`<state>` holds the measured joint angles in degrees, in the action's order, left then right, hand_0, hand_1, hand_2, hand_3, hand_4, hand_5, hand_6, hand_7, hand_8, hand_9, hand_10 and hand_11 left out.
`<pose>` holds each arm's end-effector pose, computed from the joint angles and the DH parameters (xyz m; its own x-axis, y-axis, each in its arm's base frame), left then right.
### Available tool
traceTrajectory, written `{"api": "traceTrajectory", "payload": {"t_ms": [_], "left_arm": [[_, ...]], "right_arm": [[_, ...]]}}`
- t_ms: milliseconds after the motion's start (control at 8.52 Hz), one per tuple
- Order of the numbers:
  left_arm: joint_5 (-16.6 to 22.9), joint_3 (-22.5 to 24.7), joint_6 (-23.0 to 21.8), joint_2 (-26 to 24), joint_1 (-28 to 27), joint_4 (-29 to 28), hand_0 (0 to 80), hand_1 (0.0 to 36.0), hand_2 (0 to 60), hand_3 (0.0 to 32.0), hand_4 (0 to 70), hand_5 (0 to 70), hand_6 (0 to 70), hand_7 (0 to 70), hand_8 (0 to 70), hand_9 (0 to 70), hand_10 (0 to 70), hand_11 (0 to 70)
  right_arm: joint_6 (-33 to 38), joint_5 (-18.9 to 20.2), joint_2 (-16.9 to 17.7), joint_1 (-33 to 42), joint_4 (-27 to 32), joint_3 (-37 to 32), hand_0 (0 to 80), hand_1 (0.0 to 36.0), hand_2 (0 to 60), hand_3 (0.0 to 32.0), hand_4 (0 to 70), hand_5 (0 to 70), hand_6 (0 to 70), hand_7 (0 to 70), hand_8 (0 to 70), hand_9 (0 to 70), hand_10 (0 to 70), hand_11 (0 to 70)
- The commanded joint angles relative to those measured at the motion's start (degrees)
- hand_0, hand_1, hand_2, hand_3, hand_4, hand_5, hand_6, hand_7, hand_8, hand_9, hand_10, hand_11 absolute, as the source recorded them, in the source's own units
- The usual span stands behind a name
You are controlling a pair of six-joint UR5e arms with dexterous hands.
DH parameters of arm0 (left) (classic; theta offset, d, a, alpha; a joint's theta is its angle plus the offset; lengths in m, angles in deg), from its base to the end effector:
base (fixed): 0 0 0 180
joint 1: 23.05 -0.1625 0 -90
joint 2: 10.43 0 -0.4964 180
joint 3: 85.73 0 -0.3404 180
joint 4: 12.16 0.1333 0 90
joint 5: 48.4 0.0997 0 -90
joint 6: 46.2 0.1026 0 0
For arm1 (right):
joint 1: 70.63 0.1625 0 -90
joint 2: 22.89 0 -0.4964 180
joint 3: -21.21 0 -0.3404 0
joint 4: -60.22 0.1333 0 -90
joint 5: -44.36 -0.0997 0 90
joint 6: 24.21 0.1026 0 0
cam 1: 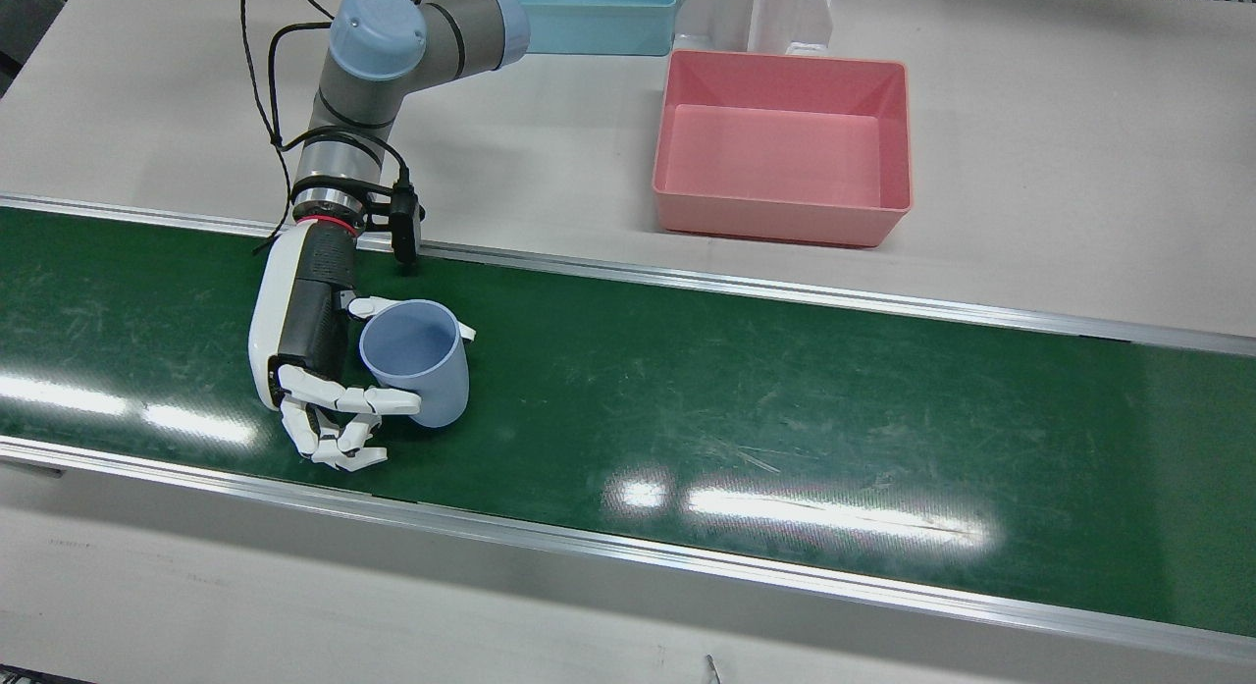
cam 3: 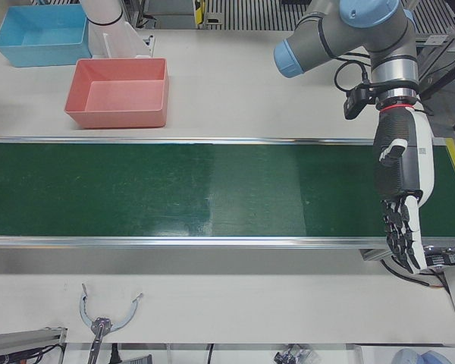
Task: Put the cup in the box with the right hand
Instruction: 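Close the right hand fingers around the light blue cup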
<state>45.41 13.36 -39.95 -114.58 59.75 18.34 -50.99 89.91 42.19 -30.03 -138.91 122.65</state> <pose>-0.0599 -0.5348 0.6214 -0.9741 -0.2030 -0.0996 0.1226 -0.1039 -0.9870 -0.3090 -0.5350 0.4844 -0.9694 0.0084 0.2452 -0.2374 0.2202 -0.9461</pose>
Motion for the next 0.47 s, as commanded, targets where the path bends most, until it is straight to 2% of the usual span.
{"api": "traceTrajectory", "payload": {"t_ms": [0, 117, 352], "left_arm": [[-0.03, 0.05, -0.01, 0.00, 0.00, 0.00, 0.0, 0.0, 0.0, 0.0, 0.0, 0.0, 0.0, 0.0, 0.0, 0.0, 0.0, 0.0], [-0.03, -0.04, -0.01, 0.00, 0.00, 0.00, 0.0, 0.0, 0.0, 0.0, 0.0, 0.0, 0.0, 0.0, 0.0, 0.0, 0.0, 0.0], [-0.03, 0.05, -0.01, 0.00, 0.00, 0.00, 0.0, 0.0, 0.0, 0.0, 0.0, 0.0, 0.0, 0.0, 0.0, 0.0, 0.0, 0.0]], "right_arm": [[-0.11, 0.15, -0.30, -0.08, -0.37, 3.05, 75.1, 36.0, 60.0, 0.0, 65.9, 19.5, 33.0, 70.0, 53.3, 70.0, 26.7, 41.2], [-0.28, 0.24, -0.39, -0.26, -0.55, 4.37, 75.1, 36.0, 60.0, 0.0, 69.3, 19.4, 33.5, 70.0, 53.4, 70.0, 26.6, 41.0], [-0.55, 0.32, -0.65, -2.18, -0.82, 7.01, 75.1, 36.0, 60.0, 0.0, 70.0, 19.3, 33.9, 70.0, 53.4, 70.0, 26.4, 40.8]]}}
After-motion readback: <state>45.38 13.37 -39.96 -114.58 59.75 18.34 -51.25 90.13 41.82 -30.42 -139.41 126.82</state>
